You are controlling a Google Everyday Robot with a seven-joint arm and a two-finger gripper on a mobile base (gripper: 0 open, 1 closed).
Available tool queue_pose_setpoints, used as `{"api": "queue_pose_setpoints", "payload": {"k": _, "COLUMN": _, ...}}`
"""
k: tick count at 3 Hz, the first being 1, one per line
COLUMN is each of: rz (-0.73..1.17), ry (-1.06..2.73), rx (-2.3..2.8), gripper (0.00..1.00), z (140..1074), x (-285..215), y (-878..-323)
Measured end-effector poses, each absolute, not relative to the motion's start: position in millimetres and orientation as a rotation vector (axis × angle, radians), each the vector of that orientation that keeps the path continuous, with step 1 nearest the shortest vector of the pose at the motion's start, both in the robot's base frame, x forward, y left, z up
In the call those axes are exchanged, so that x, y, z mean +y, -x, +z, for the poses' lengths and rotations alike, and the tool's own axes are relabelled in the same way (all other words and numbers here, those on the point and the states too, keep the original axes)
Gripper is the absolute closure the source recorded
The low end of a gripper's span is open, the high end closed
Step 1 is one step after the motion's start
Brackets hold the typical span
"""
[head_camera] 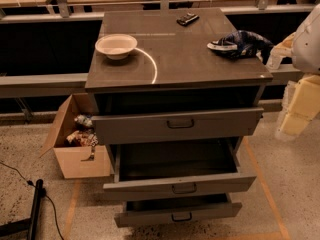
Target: Open top drawer
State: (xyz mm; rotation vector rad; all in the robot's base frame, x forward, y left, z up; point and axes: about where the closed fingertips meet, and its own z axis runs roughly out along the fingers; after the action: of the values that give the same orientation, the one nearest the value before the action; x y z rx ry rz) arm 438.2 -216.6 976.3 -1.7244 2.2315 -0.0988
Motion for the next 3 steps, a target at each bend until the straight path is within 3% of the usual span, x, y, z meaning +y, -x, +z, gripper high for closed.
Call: {"api": "queue_pose_setpoints", "payload": {"k": 3, "rz": -0.085, "ry": 1.753, "rx": 2.16, "gripper": 0.0, "z": 926.5, "x": -224.8, "y": -448.8}}
